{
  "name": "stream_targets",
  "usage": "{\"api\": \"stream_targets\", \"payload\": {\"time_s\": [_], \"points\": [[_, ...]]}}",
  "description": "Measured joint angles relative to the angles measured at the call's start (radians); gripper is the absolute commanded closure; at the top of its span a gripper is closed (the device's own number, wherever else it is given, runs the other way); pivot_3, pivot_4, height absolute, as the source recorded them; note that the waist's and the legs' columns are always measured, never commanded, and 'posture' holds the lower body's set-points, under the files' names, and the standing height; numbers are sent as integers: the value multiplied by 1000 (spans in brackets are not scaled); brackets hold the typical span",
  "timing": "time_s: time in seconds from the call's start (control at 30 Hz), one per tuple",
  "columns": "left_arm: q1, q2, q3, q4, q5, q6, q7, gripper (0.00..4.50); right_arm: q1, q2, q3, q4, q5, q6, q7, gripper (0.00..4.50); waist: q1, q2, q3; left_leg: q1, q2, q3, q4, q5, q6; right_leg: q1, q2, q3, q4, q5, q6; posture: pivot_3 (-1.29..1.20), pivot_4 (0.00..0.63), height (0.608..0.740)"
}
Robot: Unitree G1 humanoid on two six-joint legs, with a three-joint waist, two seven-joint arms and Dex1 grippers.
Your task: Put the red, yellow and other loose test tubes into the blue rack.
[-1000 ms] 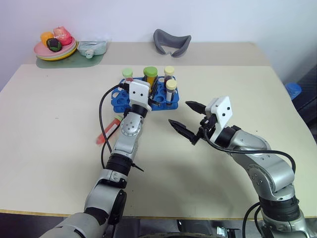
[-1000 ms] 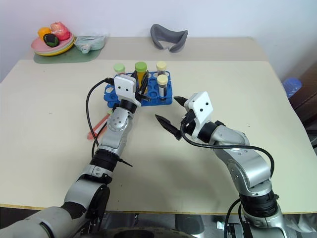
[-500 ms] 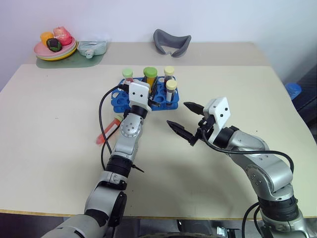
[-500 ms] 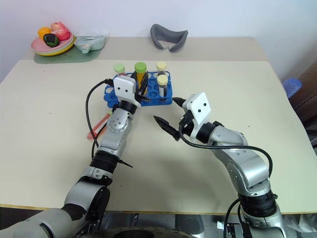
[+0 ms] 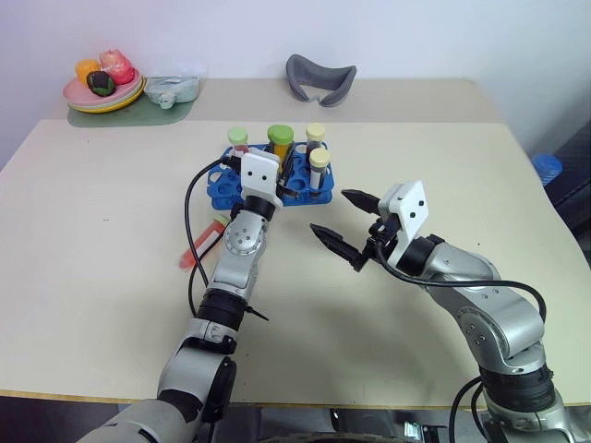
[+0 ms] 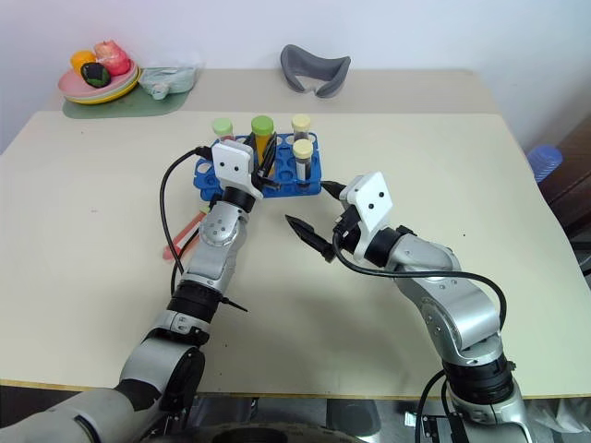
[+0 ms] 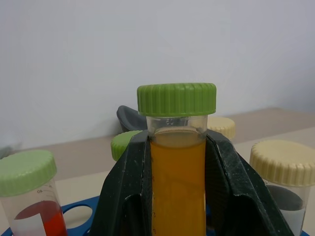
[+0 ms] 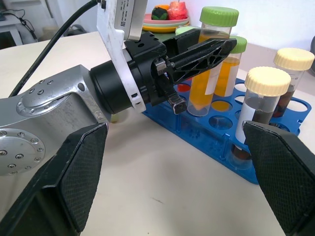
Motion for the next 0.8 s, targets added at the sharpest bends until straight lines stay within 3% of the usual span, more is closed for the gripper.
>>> {"api": "stream_targets", "payload": {"time_s": [0.8], "points": [[2, 2, -5, 0, 60, 0, 34, 3681, 0, 5, 0, 0, -6, 0, 10, 0, 0, 0, 0, 0, 0, 0, 0, 0, 0, 0, 0, 0, 0, 0, 0, 0, 150, 740]]}}
